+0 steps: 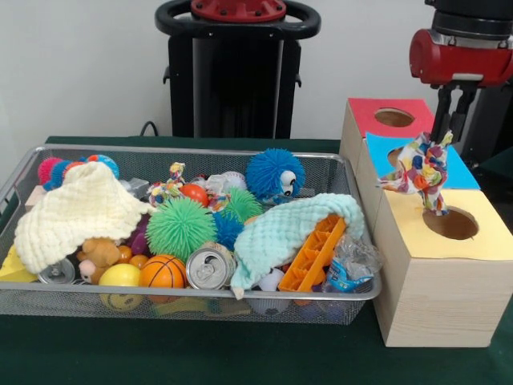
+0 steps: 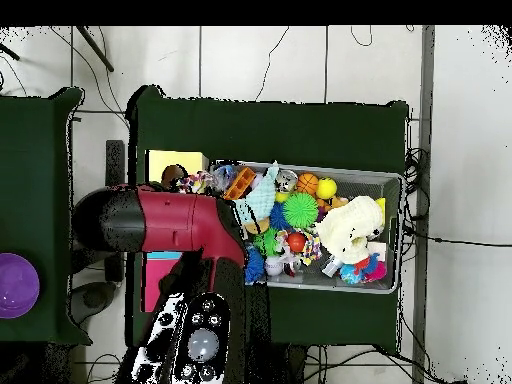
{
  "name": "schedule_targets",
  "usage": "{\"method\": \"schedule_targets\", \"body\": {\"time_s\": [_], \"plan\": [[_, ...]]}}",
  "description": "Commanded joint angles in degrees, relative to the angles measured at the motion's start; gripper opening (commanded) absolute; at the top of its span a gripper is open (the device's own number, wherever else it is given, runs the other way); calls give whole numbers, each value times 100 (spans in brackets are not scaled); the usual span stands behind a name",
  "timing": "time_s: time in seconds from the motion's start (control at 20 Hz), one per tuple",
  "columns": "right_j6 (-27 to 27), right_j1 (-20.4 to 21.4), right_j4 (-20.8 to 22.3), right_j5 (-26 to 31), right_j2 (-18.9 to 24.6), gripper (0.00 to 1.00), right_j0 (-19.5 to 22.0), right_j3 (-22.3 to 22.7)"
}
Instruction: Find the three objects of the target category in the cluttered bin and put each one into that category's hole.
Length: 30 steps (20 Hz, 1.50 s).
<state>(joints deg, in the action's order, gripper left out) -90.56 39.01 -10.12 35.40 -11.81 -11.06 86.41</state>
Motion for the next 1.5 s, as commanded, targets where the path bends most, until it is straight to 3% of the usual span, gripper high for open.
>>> {"method": "schedule_targets", "body": {"time_s": [0.05, 1.0, 1.5], "plan": [[-1338, -247, -242, -140, 401, 0, 31, 12], [-1487, -349, -408, -574, 441, 0, -120, 76], [-1262, -638, -380, -239, 347, 0, -152, -592]]}}
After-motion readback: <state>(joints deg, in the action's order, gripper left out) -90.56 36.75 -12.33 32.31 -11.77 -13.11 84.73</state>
